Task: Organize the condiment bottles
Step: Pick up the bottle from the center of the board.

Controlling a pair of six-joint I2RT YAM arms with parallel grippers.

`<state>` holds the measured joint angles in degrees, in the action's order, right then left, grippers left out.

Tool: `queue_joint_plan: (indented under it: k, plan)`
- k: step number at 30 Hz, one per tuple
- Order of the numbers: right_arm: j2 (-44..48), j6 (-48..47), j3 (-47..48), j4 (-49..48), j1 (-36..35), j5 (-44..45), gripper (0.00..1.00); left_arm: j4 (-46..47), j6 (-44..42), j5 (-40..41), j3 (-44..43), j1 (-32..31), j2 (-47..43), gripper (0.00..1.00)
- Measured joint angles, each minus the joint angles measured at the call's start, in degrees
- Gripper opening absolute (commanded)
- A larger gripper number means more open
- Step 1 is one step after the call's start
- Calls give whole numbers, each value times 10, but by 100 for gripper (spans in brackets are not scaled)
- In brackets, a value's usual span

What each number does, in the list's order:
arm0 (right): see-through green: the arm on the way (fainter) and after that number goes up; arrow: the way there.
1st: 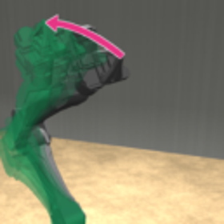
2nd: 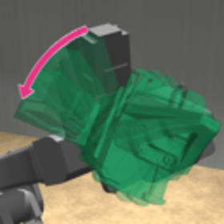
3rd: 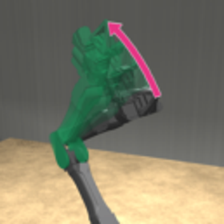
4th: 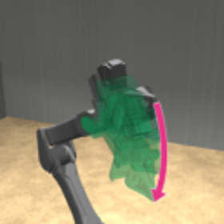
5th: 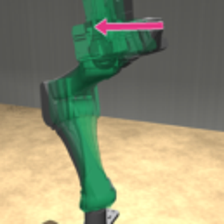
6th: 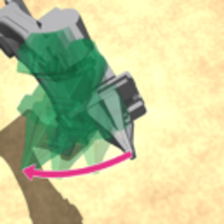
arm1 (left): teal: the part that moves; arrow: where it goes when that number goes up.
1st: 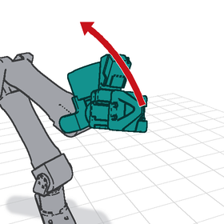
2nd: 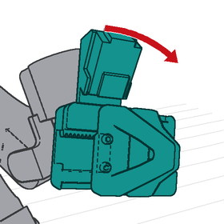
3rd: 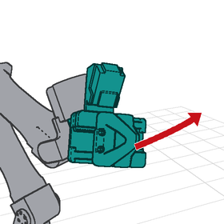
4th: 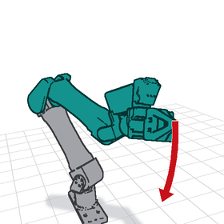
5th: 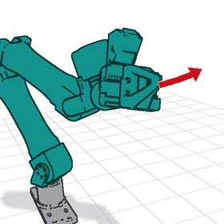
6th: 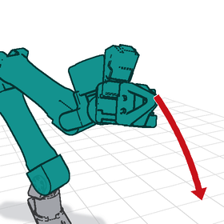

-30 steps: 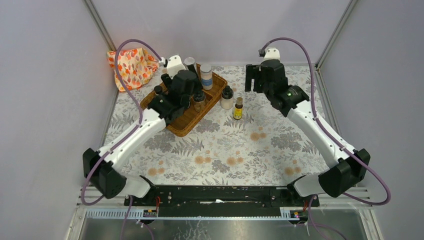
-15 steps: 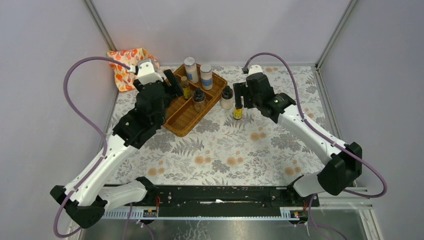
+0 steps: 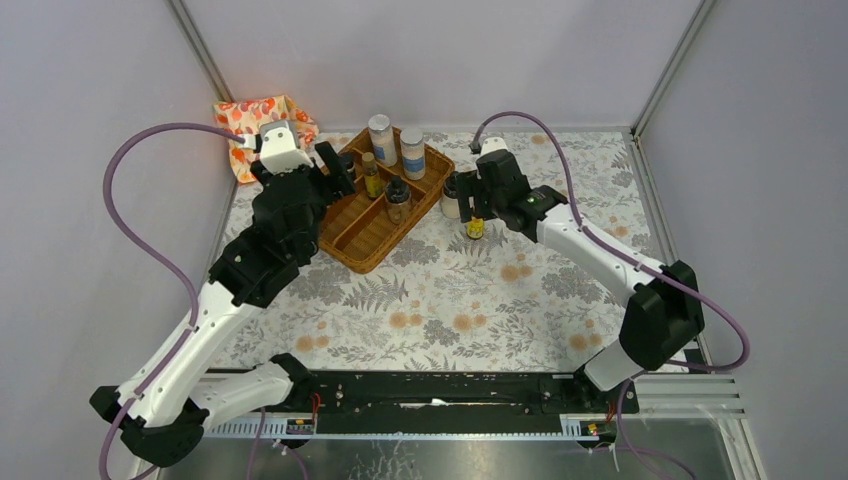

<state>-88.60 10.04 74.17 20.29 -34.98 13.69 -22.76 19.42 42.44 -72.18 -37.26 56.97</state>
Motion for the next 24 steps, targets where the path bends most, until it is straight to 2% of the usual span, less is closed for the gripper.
queue_joint_plan:
  k: [14,24]
  plan:
    - [-71,0,-1,-46,0,-13,86,1,-38,2,15,0,-33,84]
    - [-88,1,-1,-66,10,-14,83,1,-59,4,30,0,-41,86]
